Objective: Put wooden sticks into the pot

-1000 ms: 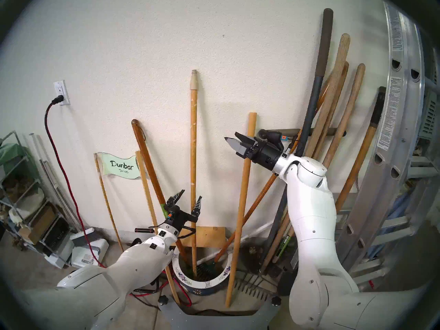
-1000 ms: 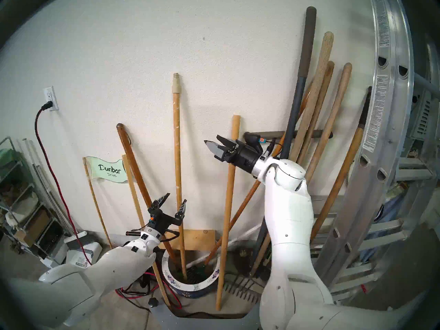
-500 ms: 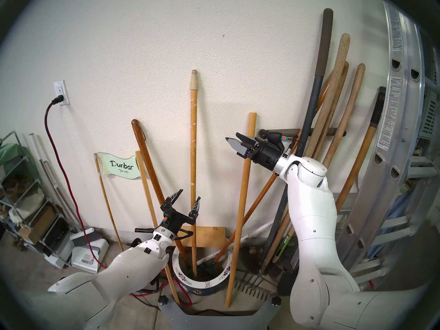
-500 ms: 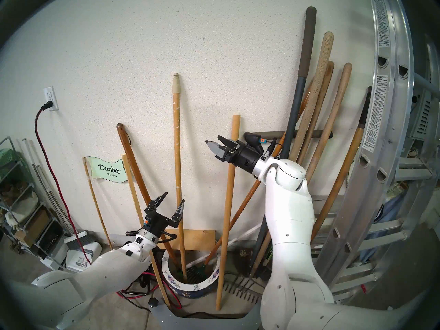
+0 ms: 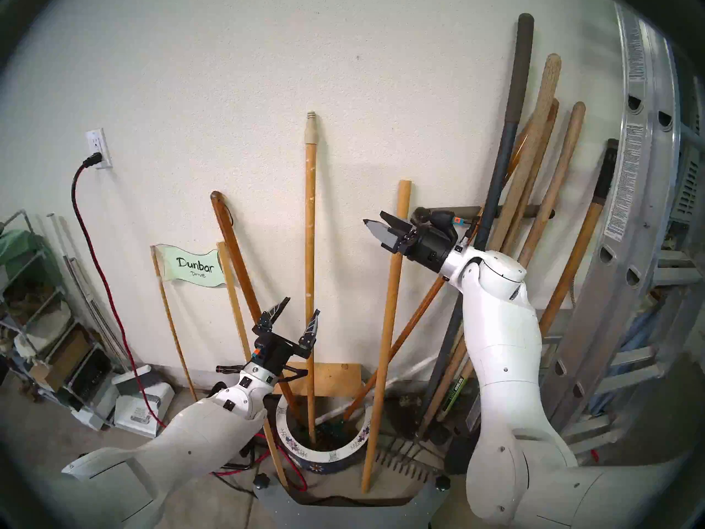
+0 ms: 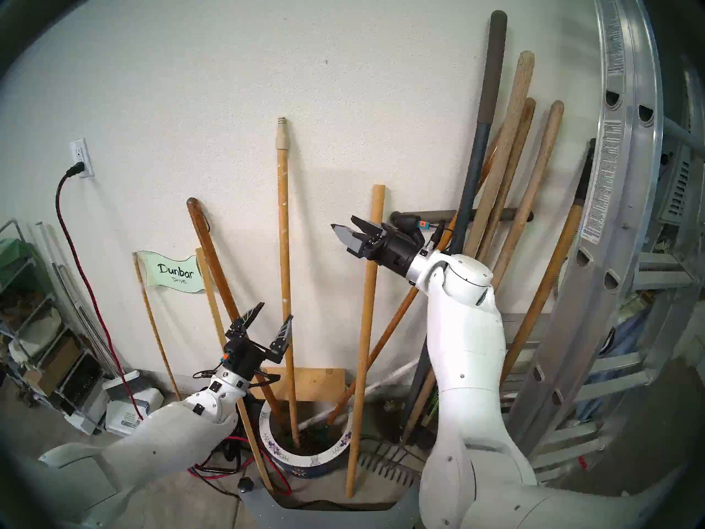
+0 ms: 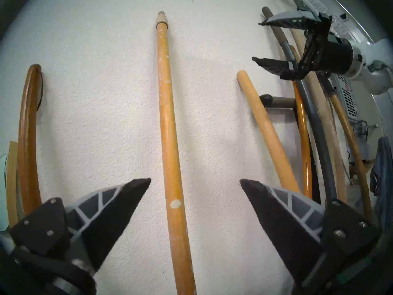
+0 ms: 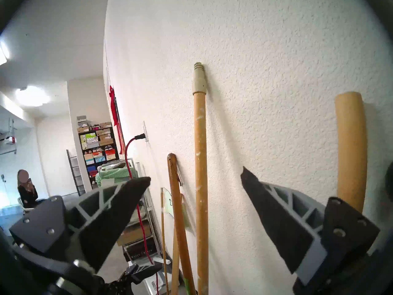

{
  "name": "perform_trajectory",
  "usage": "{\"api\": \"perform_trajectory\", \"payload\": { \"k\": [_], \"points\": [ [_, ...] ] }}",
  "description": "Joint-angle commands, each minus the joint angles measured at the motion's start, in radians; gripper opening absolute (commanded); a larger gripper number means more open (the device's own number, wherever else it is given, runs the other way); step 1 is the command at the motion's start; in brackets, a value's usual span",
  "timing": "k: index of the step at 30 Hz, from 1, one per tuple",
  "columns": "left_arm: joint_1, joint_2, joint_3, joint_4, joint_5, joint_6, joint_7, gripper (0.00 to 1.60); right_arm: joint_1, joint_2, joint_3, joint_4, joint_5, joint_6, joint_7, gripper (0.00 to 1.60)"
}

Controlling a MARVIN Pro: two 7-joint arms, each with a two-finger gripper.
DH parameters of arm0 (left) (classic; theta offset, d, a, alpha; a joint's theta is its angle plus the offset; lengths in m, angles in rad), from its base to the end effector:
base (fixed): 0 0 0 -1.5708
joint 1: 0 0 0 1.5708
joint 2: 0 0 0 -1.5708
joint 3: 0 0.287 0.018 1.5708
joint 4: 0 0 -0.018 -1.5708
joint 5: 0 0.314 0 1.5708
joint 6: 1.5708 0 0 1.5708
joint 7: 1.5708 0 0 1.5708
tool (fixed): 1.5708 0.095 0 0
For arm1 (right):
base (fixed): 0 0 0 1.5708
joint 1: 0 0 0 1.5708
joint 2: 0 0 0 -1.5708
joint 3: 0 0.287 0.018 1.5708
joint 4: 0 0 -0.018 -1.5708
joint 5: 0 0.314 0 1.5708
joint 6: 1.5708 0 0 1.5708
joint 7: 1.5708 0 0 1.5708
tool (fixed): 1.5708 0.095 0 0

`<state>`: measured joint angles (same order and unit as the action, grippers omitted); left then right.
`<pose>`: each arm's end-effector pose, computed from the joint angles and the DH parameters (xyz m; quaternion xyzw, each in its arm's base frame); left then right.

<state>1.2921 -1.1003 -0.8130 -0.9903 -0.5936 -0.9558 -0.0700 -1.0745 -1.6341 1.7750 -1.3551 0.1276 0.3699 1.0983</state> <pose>0.4085 0.0107 -0.3996 0.5480 -0.1480 0.8093 0.1511 0.5073 0.0356 -0.1615 -0.5883 -0.2346 -0.6412 0.4334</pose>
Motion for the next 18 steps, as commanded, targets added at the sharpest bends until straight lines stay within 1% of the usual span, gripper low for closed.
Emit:
{"api": "perform_trajectory", "payload": {
  "k": [1,2,5,6,10,11,12,13,14,18],
  "points": [
    [0.066,0.039,0.018,-0.094,0.005,0.022,-0.001,1.60,-0.002,0.006,0.006,-0.010,0.003,-0.003,0.004,1.60],
    [0.083,0.048,0.025,-0.124,0.005,0.030,0.004,1.60,-0.004,0.009,0.009,-0.011,0.003,-0.004,0.004,1.60],
    [0.099,0.063,0.034,-0.149,0.007,0.041,0.006,1.60,-0.005,0.011,0.011,-0.010,0.002,-0.005,0.005,1.60],
    [0.122,0.078,0.046,-0.175,0.009,0.055,0.008,1.60,-0.006,0.012,0.012,-0.010,0.002,-0.006,0.006,1.60],
    [0.168,0.113,0.065,-0.227,0.010,0.087,0.024,1.60,-0.007,0.014,0.014,-0.011,0.003,-0.007,0.008,1.60],
    [0.168,0.113,0.065,-0.227,0.010,0.087,0.024,1.60,-0.007,0.014,0.014,-0.011,0.003,-0.007,0.008,1.60],
    [0.185,0.130,0.070,-0.256,0.011,0.101,0.032,1.60,-0.008,0.015,0.014,-0.011,0.003,-0.008,0.010,1.60],
    [0.185,0.130,0.070,-0.256,0.011,0.101,0.032,1.60,-0.008,0.015,0.014,-0.011,0.003,-0.008,0.010,1.60],
    [0.201,0.150,0.074,-0.288,0.011,0.115,0.042,1.60,-0.012,0.019,0.012,-0.006,-0.002,-0.009,0.010,1.60],
    [0.227,0.189,0.077,-0.347,0.015,0.139,0.062,1.60,-0.031,0.027,0.009,0.012,-0.012,-0.009,0.009,1.60]
  ]
}}
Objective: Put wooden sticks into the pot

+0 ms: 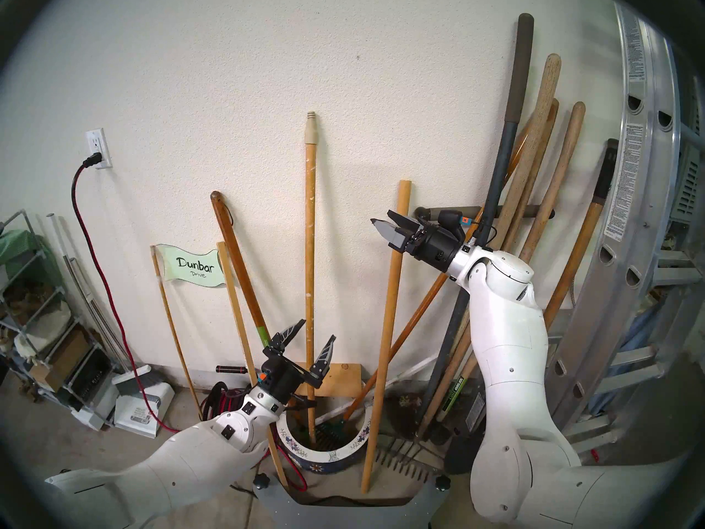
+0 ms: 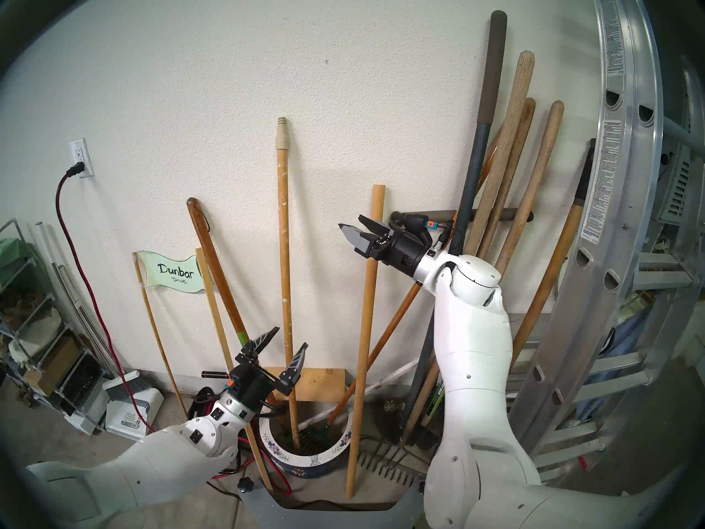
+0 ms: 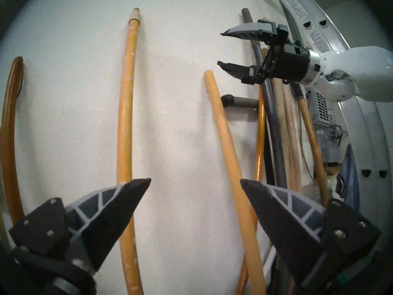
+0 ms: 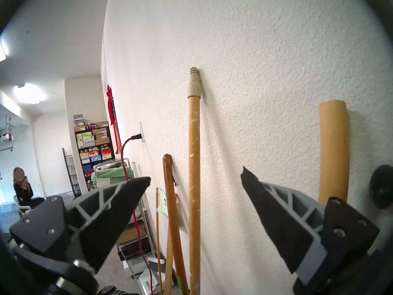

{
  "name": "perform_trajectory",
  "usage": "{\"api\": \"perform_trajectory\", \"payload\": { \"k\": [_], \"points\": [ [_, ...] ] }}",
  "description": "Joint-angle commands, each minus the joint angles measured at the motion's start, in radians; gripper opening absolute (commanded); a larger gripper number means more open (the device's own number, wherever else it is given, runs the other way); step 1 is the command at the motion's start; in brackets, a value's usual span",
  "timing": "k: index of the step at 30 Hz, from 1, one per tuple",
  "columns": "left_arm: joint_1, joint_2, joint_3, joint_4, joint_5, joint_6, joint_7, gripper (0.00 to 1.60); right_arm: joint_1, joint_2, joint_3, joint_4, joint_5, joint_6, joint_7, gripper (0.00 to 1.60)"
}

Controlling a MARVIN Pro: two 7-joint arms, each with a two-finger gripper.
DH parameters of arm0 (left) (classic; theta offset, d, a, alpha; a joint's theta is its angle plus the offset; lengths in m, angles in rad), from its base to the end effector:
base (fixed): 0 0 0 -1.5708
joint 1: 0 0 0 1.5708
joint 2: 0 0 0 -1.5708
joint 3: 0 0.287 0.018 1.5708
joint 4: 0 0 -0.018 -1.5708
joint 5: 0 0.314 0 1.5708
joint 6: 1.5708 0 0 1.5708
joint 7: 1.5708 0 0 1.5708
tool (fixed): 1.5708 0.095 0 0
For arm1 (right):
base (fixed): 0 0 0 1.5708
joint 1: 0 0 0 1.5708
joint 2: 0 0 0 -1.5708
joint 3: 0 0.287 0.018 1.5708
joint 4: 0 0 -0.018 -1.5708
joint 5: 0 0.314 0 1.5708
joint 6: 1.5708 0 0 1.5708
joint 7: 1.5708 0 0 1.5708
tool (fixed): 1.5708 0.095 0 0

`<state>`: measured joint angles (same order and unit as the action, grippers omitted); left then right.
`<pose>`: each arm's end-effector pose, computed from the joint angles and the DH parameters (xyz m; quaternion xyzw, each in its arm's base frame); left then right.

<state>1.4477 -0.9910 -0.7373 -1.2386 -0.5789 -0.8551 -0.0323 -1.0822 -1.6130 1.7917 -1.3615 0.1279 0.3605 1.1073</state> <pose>0.3413 -0.0178 -0.4133 0.5900 -0.1761 0.7590 0.2117 0.5054 0.0215 -0.1634 -0.5902 -0.2347 -0.6466 0.4225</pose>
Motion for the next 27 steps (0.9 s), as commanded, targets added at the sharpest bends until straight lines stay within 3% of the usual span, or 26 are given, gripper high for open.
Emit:
{"api": "perform_trajectory", "payload": {
  "k": [1,16,27],
  "points": [
    [0.072,0.080,0.001,-0.099,0.000,0.038,0.024,1.60,-0.023,0.005,-0.008,0.018,-0.012,0.000,0.000,1.60],
    [0.169,0.221,-0.026,-0.343,0.007,0.113,0.124,1.60,-0.071,0.026,-0.040,0.125,-0.085,-0.017,-0.005,1.60],
    [0.241,0.319,-0.047,-0.534,0.018,0.224,0.232,1.60,-0.079,0.046,-0.060,0.150,-0.145,-0.056,-0.035,1.60]
  ]
}}
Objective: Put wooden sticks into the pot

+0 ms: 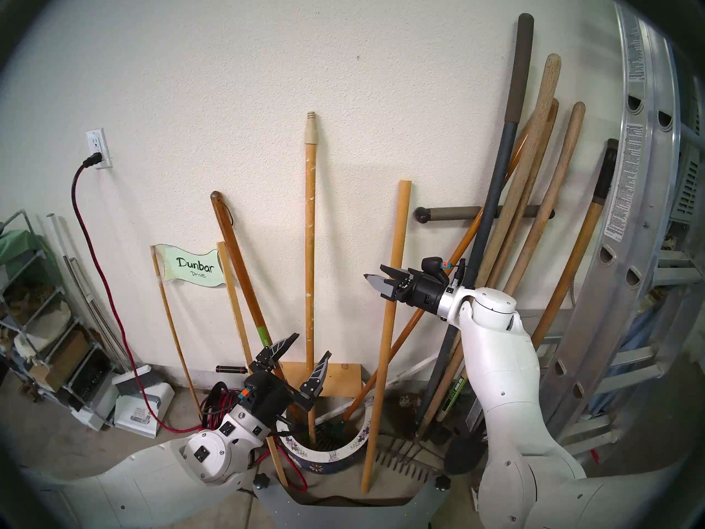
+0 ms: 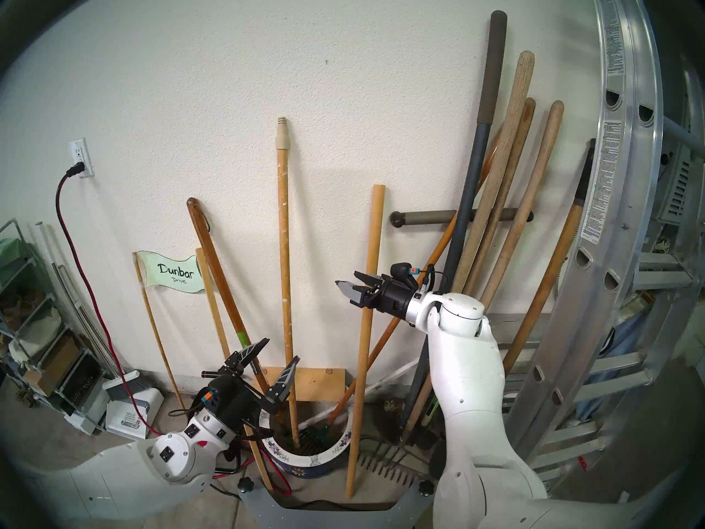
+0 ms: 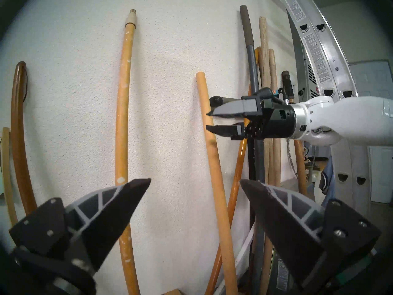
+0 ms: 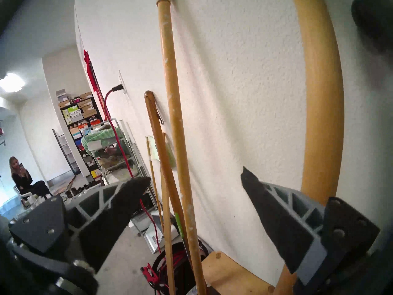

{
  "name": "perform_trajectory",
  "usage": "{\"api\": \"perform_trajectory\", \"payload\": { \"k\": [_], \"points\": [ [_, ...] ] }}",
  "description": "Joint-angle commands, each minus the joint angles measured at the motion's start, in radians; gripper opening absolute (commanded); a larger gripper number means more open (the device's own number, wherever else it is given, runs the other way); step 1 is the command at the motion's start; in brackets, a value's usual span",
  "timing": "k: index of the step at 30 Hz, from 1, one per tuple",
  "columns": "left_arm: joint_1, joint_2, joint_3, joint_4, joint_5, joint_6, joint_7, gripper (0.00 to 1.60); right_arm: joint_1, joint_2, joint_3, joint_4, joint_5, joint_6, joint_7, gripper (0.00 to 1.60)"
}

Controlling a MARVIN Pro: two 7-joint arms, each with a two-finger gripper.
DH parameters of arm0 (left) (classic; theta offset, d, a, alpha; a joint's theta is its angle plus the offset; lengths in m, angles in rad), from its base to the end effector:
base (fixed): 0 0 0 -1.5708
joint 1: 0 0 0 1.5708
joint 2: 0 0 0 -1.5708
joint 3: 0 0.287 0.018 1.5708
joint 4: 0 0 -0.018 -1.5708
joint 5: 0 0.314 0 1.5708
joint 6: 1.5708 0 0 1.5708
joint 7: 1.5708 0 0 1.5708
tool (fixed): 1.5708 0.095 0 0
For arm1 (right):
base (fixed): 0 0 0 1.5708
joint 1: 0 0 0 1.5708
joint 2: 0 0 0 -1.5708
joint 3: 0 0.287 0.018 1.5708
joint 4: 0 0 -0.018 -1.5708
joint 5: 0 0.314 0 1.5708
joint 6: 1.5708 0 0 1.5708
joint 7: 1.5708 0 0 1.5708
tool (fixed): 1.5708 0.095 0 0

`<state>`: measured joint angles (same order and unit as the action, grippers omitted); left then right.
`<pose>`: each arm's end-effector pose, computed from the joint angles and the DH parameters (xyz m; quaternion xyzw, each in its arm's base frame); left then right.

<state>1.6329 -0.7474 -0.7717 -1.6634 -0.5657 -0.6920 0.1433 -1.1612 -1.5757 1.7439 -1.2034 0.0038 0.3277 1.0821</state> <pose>0.2887 -0.0086 -0.3604 0.6242 -0.1696 0.7317 0.2151 0.4966 0.0265 -0.2692 -0.6918 -0.2340 -0.5559 0.3970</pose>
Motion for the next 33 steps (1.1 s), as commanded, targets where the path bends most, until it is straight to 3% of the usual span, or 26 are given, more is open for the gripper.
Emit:
{"api": "perform_trajectory", "payload": {
  "k": [1,12,17,19,21,25,33],
  "points": [
    [0.057,0.079,-0.014,-0.112,0.006,0.068,0.064,1.60,-0.002,0.013,-0.012,-0.010,-0.023,-0.025,-0.010,1.60],
    [0.117,0.185,-0.040,-0.301,0.015,0.258,0.222,1.60,-0.066,0.068,0.028,-0.097,-0.049,-0.047,-0.002,1.60],
    [0.127,0.216,-0.048,-0.380,0.020,0.353,0.305,1.60,-0.093,0.051,0.018,-0.117,-0.078,-0.072,-0.015,1.60],
    [0.136,0.239,-0.055,-0.439,0.018,0.422,0.366,1.60,-0.092,0.039,0.001,-0.118,-0.103,-0.093,-0.034,1.60],
    [0.136,0.239,-0.054,-0.442,0.019,0.427,0.378,1.60,-0.089,0.037,-0.005,-0.110,-0.113,-0.100,-0.045,1.60],
    [0.158,0.277,-0.054,-0.513,0.007,0.511,0.463,1.60,-0.077,0.026,-0.007,-0.087,-0.141,-0.118,-0.100,1.60],
    [0.165,0.322,-0.042,-0.613,-0.035,0.657,0.604,1.60,-0.070,0.048,0.031,-0.074,-0.159,-0.111,-0.154,1.60]
  ]
}}
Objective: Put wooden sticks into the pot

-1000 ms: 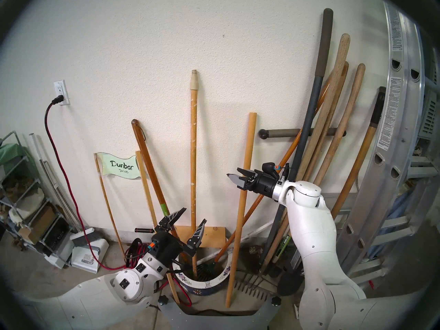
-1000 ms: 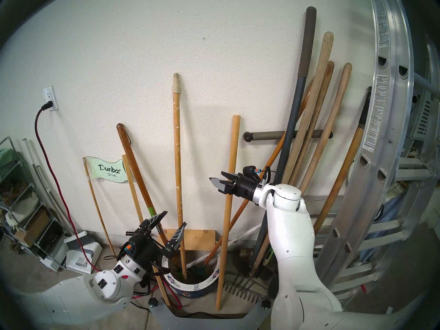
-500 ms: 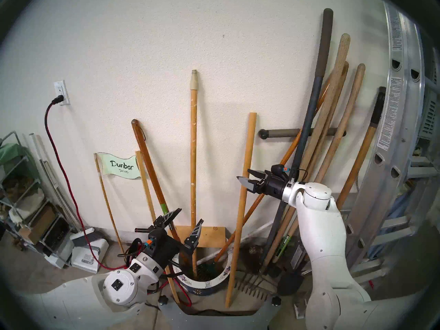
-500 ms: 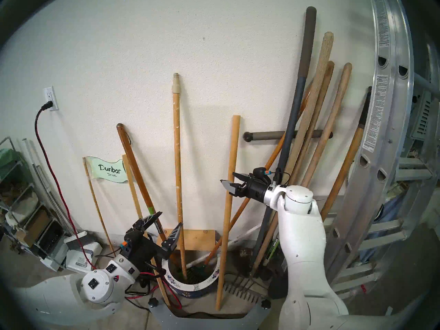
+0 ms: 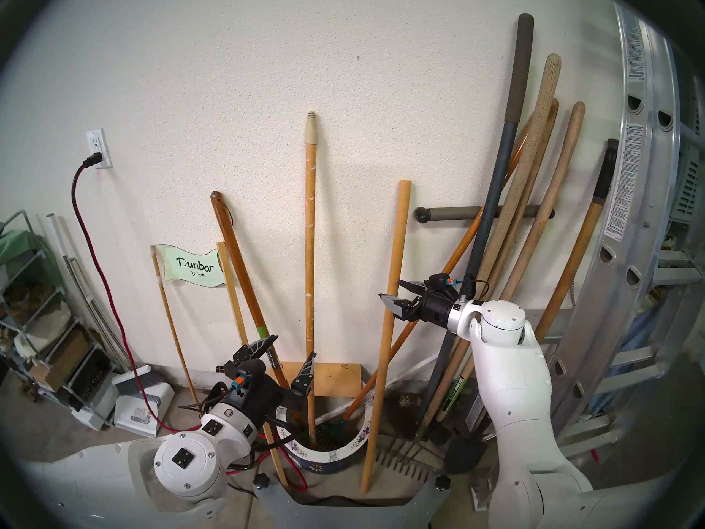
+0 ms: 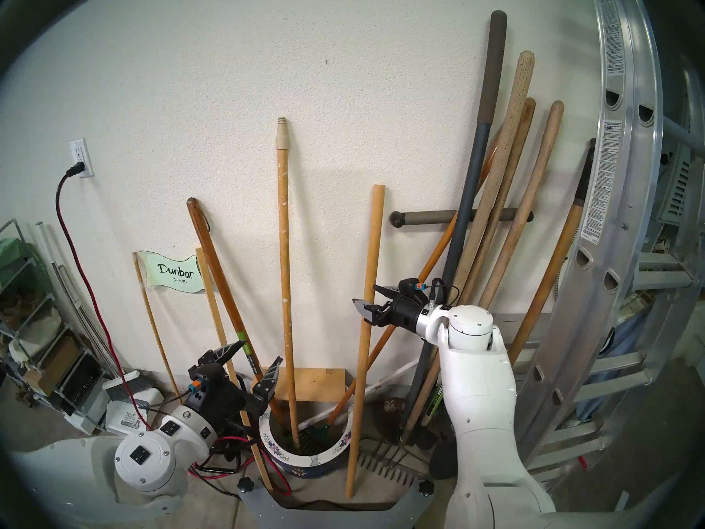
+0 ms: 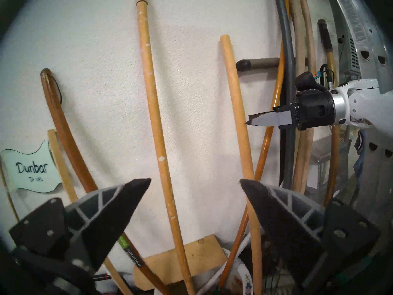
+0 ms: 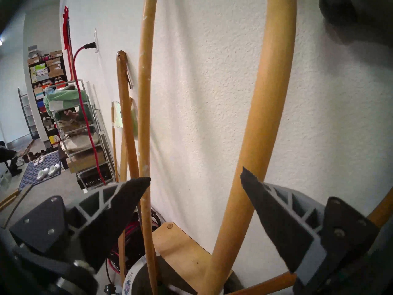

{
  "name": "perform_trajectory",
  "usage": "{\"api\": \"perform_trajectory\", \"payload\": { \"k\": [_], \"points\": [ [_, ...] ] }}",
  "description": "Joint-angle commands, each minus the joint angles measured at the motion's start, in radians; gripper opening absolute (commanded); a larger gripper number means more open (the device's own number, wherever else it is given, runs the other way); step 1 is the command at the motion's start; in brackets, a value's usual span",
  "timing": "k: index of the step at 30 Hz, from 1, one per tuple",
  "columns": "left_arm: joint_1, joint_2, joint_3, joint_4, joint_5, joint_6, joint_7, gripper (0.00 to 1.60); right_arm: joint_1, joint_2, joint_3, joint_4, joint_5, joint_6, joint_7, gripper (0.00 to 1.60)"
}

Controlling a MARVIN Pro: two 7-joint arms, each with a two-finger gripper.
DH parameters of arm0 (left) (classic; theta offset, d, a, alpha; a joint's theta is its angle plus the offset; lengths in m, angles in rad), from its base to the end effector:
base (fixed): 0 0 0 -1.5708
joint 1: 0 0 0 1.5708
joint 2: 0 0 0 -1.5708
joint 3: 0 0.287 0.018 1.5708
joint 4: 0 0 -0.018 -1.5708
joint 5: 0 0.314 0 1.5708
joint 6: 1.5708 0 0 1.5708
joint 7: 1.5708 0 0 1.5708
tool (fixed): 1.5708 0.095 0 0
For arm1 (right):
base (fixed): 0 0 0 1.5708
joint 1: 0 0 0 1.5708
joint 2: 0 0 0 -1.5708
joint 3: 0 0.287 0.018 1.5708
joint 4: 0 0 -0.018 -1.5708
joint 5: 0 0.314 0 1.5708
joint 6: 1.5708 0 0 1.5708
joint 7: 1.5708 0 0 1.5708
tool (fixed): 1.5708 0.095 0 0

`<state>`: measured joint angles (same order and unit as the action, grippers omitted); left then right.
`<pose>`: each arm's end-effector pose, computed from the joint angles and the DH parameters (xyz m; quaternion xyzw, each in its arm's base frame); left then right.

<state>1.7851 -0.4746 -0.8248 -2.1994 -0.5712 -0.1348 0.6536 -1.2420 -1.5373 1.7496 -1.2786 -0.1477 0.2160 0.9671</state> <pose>0.2445 -0.0111 -0.2799 0.7510 -0.1585 0.6384 0.0580 0.4850 -0.0036 -0.2909 -0.7275 -0.2658 -0.5754 0.2627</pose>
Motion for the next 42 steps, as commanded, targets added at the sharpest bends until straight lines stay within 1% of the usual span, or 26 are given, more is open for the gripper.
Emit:
{"api": "perform_trajectory", "payload": {
  "k": [1,4,6,7,8,9,11,13,17,22,25,29,33,34,35,36,37,38,39,40,41,42],
  "points": [
    [0.009,0.050,0.014,-0.087,-0.035,0.122,0.107,1.60,0.013,0.013,0.027,0.011,-0.013,-0.007,-0.045,1.60],
    [-0.016,0.043,0.031,-0.100,-0.048,0.171,0.137,1.60,0.028,0.009,0.033,0.046,-0.020,-0.017,-0.057,1.60],
    [-0.031,0.028,0.035,-0.105,-0.057,0.220,0.149,1.60,0.042,0.004,0.031,0.070,-0.025,-0.026,-0.063,1.60],
    [-0.036,0.018,0.038,-0.100,-0.043,0.229,0.152,1.60,0.050,0.001,0.028,0.078,-0.028,-0.028,-0.066,1.60],
    [-0.036,0.006,0.031,-0.101,-0.046,0.257,0.151,1.60,0.060,-0.002,0.026,0.090,-0.031,-0.031,-0.070,1.60],
    [-0.041,0.000,0.033,-0.098,-0.047,0.264,0.152,1.60,0.068,-0.003,0.024,0.102,-0.034,-0.036,-0.074,1.60],
    [-0.049,-0.011,0.041,-0.085,-0.027,0.252,0.142,1.60,0.093,-0.008,0.023,0.138,-0.035,-0.049,-0.082,1.60],
    [-0.057,-0.022,0.049,-0.078,-0.017,0.258,0.139,1.60,0.118,-0.013,0.023,0.168,-0.030,-0.054,-0.081,1.60],
    [-0.071,-0.037,0.063,-0.067,0.003,0.272,0.142,1.60,0.160,-0.015,0.009,0.220,-0.045,-0.069,-0.093,1.60],
    [-0.080,-0.046,0.076,-0.050,0.031,0.267,0.145,1.60,0.207,-0.021,0.002,0.287,-0.056,-0.091,-0.115,1.60],
    [-0.079,-0.040,0.081,-0.048,0.037,0.256,0.147,1.60,0.232,-0.021,0.001,0.329,-0.060,-0.105,-0.125,1.60],
    [-0.068,-0.024,0.084,-0.070,0.040,0.257,0.166,1.60,0.266,-0.021,0.001,0.405,-0.067,-0.135,-0.141,1.60],
    [-0.058,-0.014,0.090,-0.069,0.043,0.245,0.178,1.60,0.287,-0.021,0.004,0.453,-0.064,-0.151,-0.138,1.60],
    [-0.056,-0.010,0.090,-0.073,0.042,0.244,0.181,1.60,0.289,-0.022,0.003,0.458,-0.065,-0.155,-0.138,1.56],
    [-0.055,-0.007,0.091,-0.077,0.041,0.244,0.185,1.60,0.293,-0.021,0.000,0.465,-0.068,-0.157,-0.137,1.31],
    [-0.054,-0.005,0.091,-0.079,0.041,0.244,0.187,1.60,0.293,-0.023,0.000,0.468,-0.068,-0.158,-0.137,0.68],
    [-0.053,-0.004,0.092,-0.081,0.041,0.244,0.190,1.60,0.295,-0.023,-0.001,0.471,-0.069,-0.158,-0.135,0.61],
    [-0.053,-0.004,0.092,-0.081,0.041,0.244,0.190,1.60,0.295,-0.023,-0.001,0.471,-0.069,-0.158,-0.135,0.61],
    [-0.052,-0.002,0.093,-0.083,0.042,0.243,0.193,1.60,0.296,-0.024,-0.002,0.477,-0.069,-0.162,-0.137,0.46],
    [-0.051,0.001,0.094,-0.086,0.043,0.240,0.197,1.60,0.301,-0.023,-0.003,0.489,-0.070,-0.169,-0.138,0.14],
    [-0.050,0.001,0.094,-0.087,0.044,0.239,0.198,1.60,0.302,-0.022,-0.004,0.495,-0.070,-0.171,-0.138,0.00],
    [-0.049,0.002,0.095,-0.088,0.045,0.237,0.200,1.60,0.304,-0.021,-0.004,0.501,-0.070,-0.174,-0.136,0.00]
  ]
}}
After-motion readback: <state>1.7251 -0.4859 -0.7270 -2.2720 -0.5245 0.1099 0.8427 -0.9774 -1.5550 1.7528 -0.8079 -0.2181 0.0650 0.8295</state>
